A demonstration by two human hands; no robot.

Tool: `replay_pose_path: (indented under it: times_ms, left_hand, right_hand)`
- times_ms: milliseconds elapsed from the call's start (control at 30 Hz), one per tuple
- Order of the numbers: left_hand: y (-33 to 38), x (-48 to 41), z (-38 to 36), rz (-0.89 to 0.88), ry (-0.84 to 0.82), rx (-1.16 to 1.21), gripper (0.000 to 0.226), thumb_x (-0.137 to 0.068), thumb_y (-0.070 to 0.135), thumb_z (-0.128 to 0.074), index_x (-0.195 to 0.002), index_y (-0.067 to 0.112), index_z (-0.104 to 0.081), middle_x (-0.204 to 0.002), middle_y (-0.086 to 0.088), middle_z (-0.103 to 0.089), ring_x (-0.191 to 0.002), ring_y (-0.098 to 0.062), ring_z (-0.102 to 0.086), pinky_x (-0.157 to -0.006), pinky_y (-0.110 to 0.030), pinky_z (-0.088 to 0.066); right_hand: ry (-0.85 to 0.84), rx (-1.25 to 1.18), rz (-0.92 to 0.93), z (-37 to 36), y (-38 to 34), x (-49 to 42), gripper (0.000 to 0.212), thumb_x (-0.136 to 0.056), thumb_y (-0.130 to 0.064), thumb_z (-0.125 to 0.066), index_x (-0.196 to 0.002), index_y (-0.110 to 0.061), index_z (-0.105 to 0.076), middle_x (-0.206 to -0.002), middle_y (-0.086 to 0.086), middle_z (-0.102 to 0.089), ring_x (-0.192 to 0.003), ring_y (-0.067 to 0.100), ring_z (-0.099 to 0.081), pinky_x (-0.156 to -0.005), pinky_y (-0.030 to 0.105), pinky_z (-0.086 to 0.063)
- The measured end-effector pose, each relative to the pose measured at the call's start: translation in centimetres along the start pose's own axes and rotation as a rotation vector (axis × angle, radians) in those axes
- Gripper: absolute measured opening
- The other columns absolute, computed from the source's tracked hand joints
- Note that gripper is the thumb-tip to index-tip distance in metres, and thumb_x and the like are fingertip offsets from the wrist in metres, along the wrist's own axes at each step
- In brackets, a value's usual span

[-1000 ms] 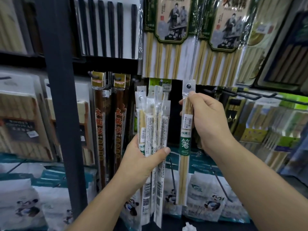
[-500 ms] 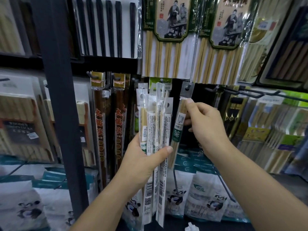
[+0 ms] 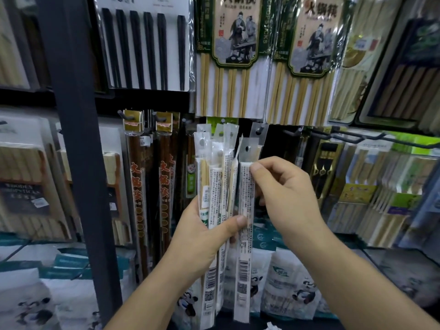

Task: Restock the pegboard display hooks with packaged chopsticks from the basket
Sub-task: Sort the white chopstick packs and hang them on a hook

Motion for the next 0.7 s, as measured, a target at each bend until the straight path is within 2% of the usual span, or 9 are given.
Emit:
replay_pose_path:
  times_ms: [67, 133, 200, 333, 400, 433, 533, 600, 700]
  left_hand:
    - [-0.3, 0.0, 0.6, 0.025, 0.039, -0.029, 0.041, -0.073, 0.029, -0.088, -0.109, 0.028, -0.069, -0.102, 0.004, -0.079, -0.093, -0.014, -0.076, -0.073, -0.021, -0.059]
    - [-0.5, 0.0, 1.0, 0.045, 0.056, -0.065, 0.038, -0.078, 0.028, -0.088, -0.108, 0.039, -0.067, -0.103, 0.012, -0.078, -0.095, -0.008, -0.075, -0.075, -0.02, -0.058]
    - [-0.4, 0.1, 1.1, 0.055, 0.06, -0.087, 0.038, -0.079, 0.032, -0.087, -0.109, 0.043, -0.064, -0.105, 0.017, -0.077, -0.096, -0.003, -0.074, -0.079, -0.02, -0.055]
    - [-0.3, 0.2, 1.2, 0.066, 0.065, -0.101, 0.042, -0.079, 0.034, -0.086, -0.114, 0.036, -0.063, -0.103, 0.014, -0.078, -0.094, -0.006, -0.074, -0.08, -0.023, -0.056]
    - [-0.3, 0.2, 1.0, 0.079, 0.054, -0.109, 0.046, -0.079, 0.035, -0.085, -0.118, 0.034, -0.062, -0.105, 0.013, -0.078, -0.095, -0.009, -0.074, -0.083, -0.027, -0.057]
    - [-0.3, 0.2, 0.9, 0.076, 0.046, -0.105, 0.045, -0.08, 0.033, -0.085, -0.119, 0.034, -0.062, -0.104, 0.013, -0.078, -0.093, -0.009, -0.075, -0.079, -0.025, -0.058]
    - [0.0, 0.3, 0.7, 0.066, 0.046, -0.075, 0.041, -0.08, 0.03, -0.085, -0.113, 0.037, -0.062, -0.1, 0.015, -0.078, -0.088, -0.007, -0.075, -0.067, -0.011, -0.055]
    - [0.0, 0.3, 0.6, 0.065, 0.041, -0.059, 0.041, -0.078, 0.032, -0.085, -0.112, 0.035, -0.063, -0.098, 0.01, -0.079, -0.086, -0.014, -0.076, -0.068, -0.014, -0.057]
    - [0.2, 0.3, 0.3, 0.055, 0.02, -0.03, 0.034, -0.085, 0.022, -0.082, -0.112, 0.03, -0.063, -0.096, 0.006, -0.079, -0.081, -0.017, -0.077, -0.066, -0.018, -0.058]
  right_hand:
    - [0.047, -0.016, 0.015, 0.7, -0.4, -0.6, 0.023, -0.099, -0.027, -0.061, -0.078, -0.026, -0.07, -0.076, 0.011, -0.061, -0.064, 0.012, -0.053, -0.058, 0.026, -0.047]
    - [0.084, -0.034, 0.015, 1.4, -0.7, -1.4, 0.023, -0.098, -0.028, -0.061, -0.077, -0.026, -0.07, -0.07, 0.008, -0.059, -0.063, 0.01, -0.051, -0.056, 0.022, -0.045]
    - [0.113, -0.05, -0.007, 1.8, -0.7, -2.1, 0.023, -0.098, -0.029, -0.062, -0.077, -0.025, -0.071, -0.067, 0.002, -0.057, -0.063, 0.01, -0.05, -0.059, 0.025, -0.045]
    - [0.121, -0.078, -0.06, 1.9, -0.3, -2.8, 0.024, -0.099, -0.032, -0.06, -0.082, -0.019, -0.072, -0.085, 0.022, -0.063, -0.07, 0.02, -0.053, -0.068, 0.041, -0.048]
    - [0.124, -0.08, -0.073, 1.8, -0.1, -3.0, 0.025, -0.099, -0.032, -0.06, -0.083, -0.018, -0.073, -0.089, 0.025, -0.062, -0.07, 0.021, -0.054, -0.068, 0.041, -0.048]
    - [0.127, -0.082, -0.077, 1.9, -0.1, -3.0, 0.025, -0.1, -0.032, -0.06, -0.083, -0.018, -0.073, -0.088, 0.025, -0.062, -0.069, 0.021, -0.053, -0.067, 0.04, -0.048]
    - [0.131, -0.082, -0.08, 1.9, 0.0, -3.1, 0.027, -0.1, -0.032, -0.06, -0.082, -0.015, -0.072, -0.085, 0.025, -0.06, -0.067, 0.019, -0.051, -0.065, 0.038, -0.045]
    - [0.135, -0.083, -0.08, 1.8, 0.1, -3.3, 0.028, -0.1, -0.031, -0.06, -0.08, -0.014, -0.071, -0.077, 0.022, -0.058, -0.065, 0.018, -0.05, -0.063, 0.035, -0.044]
    - [0.145, -0.074, -0.084, 1.8, 0.2, -3.6, 0.03, -0.1, -0.031, -0.06, -0.078, -0.013, -0.069, -0.072, 0.018, -0.055, -0.064, 0.018, -0.049, -0.063, 0.035, -0.044]
Point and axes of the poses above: each hand's wrist, its own x-axis away from the middle knuckle, its own z-axis out of the back of the hand, y = z × x, the point moved 8 cm from there along -x, towards the middle knuckle
